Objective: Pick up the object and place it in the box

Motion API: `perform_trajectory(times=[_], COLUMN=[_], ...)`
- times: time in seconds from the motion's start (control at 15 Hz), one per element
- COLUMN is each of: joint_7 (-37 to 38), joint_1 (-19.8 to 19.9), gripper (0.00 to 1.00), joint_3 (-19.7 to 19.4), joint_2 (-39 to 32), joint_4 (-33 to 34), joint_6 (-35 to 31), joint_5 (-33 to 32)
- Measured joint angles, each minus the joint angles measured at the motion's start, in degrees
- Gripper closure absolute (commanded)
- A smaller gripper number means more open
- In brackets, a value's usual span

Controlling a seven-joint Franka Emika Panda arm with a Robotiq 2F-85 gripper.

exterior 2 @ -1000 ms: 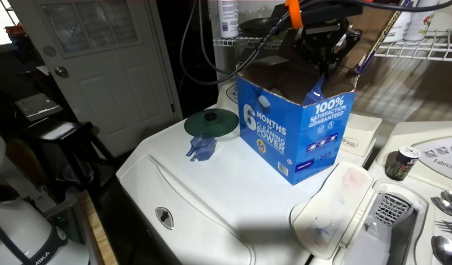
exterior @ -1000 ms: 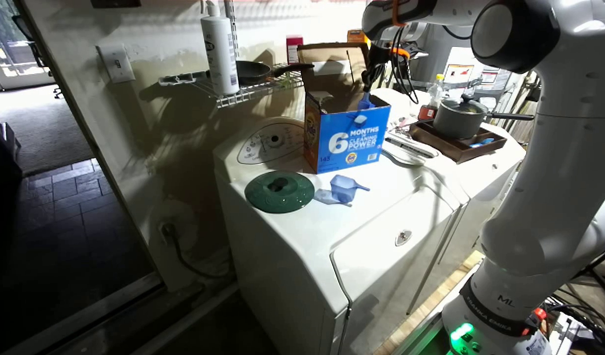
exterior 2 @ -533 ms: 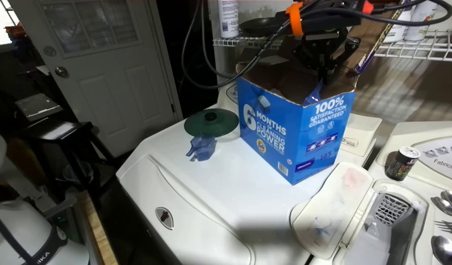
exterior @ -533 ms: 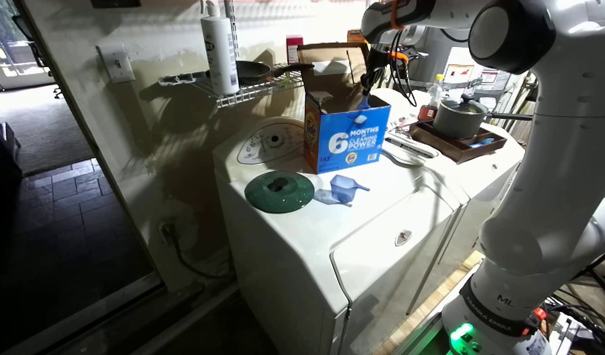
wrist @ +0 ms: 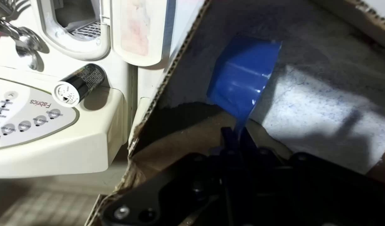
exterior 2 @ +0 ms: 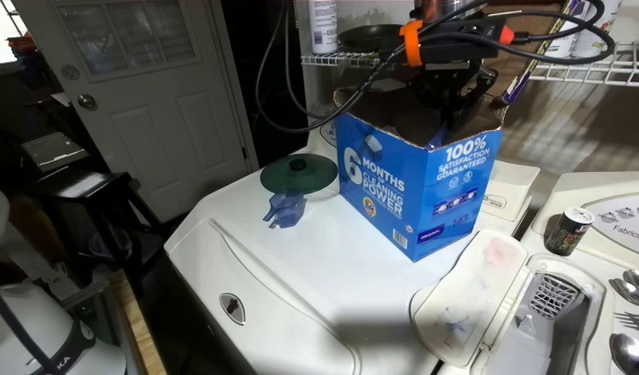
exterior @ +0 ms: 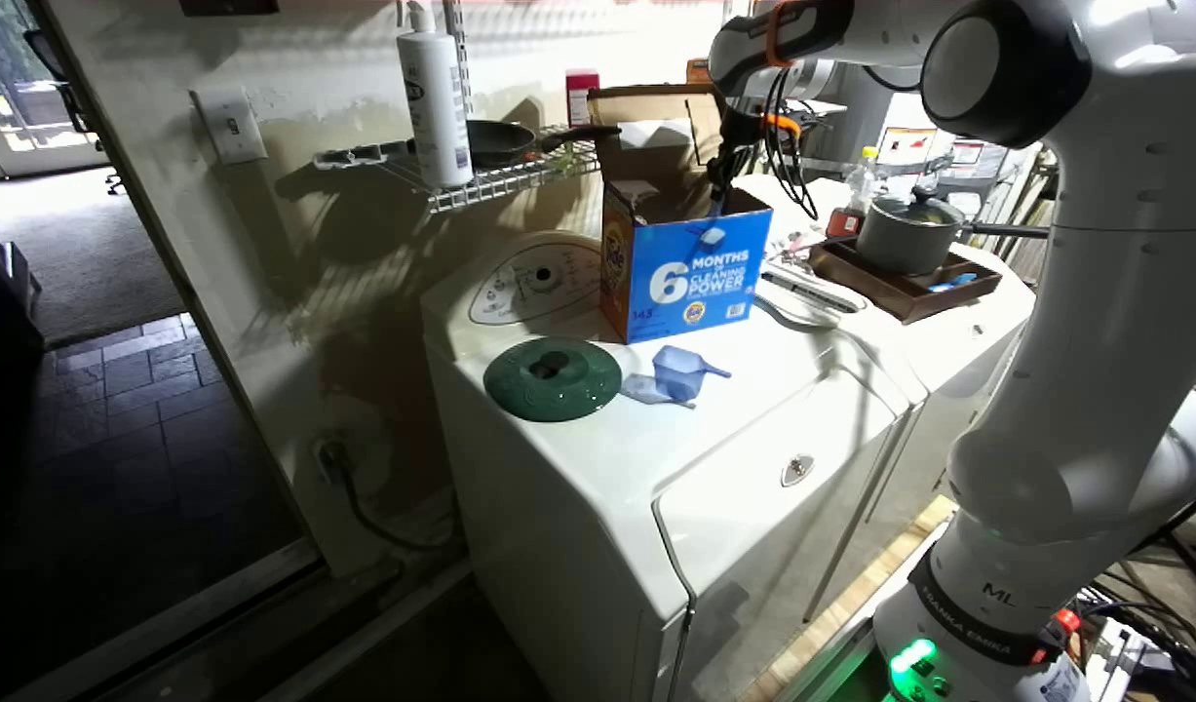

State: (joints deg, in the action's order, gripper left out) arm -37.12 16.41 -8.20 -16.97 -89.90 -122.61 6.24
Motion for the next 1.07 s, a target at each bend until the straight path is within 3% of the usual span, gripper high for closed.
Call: perform_trajectory(times=[1.07], joint_7=[0.00], joint_1=[1.89], gripper=[0.98], joint_3=[1.08], joint_2=[-3.88], joint_4=[0.18], joint_6=[-0.69], joint_5=[2.66])
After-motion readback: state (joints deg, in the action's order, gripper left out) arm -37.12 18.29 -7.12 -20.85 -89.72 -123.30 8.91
